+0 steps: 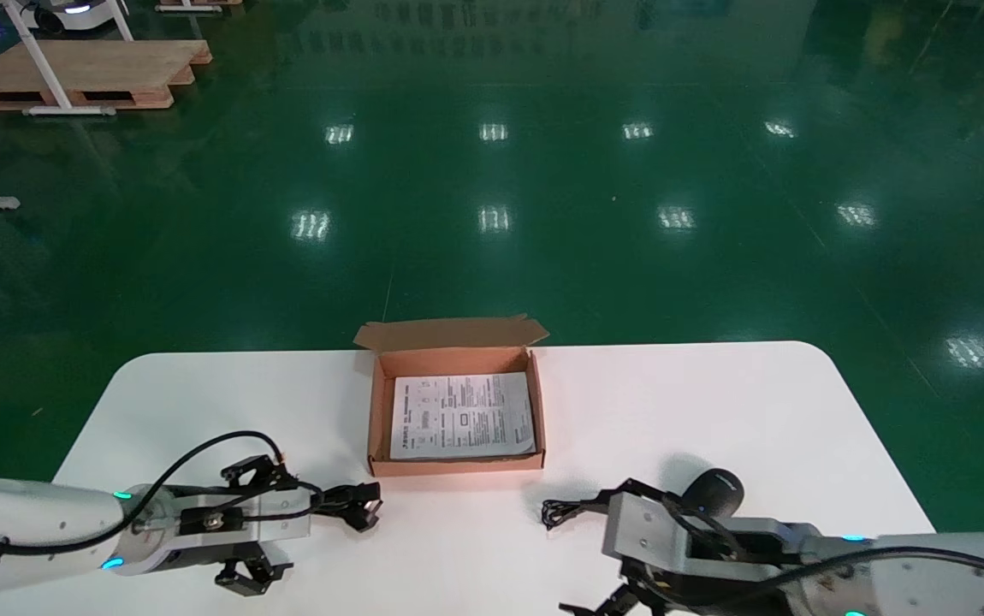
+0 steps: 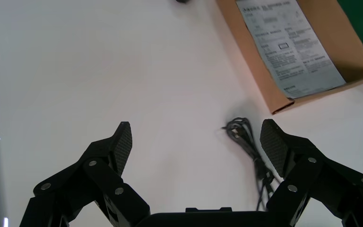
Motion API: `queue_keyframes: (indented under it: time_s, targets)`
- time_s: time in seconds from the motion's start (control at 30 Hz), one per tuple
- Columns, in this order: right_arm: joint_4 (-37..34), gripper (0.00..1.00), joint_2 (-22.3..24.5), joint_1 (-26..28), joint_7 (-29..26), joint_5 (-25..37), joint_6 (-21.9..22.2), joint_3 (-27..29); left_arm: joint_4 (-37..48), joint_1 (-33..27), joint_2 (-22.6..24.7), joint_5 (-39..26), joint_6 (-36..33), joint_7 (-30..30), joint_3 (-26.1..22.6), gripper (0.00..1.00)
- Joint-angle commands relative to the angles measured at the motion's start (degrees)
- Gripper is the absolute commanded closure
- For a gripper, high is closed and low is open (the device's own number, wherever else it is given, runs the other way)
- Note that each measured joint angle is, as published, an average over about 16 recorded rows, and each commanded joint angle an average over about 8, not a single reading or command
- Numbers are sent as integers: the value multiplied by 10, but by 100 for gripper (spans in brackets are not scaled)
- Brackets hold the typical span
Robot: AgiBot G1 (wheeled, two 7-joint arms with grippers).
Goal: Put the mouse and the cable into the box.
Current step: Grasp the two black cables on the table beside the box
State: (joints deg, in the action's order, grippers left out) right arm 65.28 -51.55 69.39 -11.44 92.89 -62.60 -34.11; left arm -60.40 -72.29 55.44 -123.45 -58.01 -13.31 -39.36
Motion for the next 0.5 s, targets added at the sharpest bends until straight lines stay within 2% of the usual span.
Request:
queue_keyframes:
  time_s: [0.03, 0.27, 0.5]
  targets:
    - [-30, 0, -36, 12, 7, 38, 24, -15, -3, 1, -1, -1, 0, -3, 0, 0]
    - [-210, 0, -132, 76, 70, 103, 75, -45, -6, 2, -1, -3, -1, -5, 0, 0]
    - [-329, 0, -173, 117, 136, 104, 88, -47, -7, 2, -1, -4, -1, -7, 0, 0]
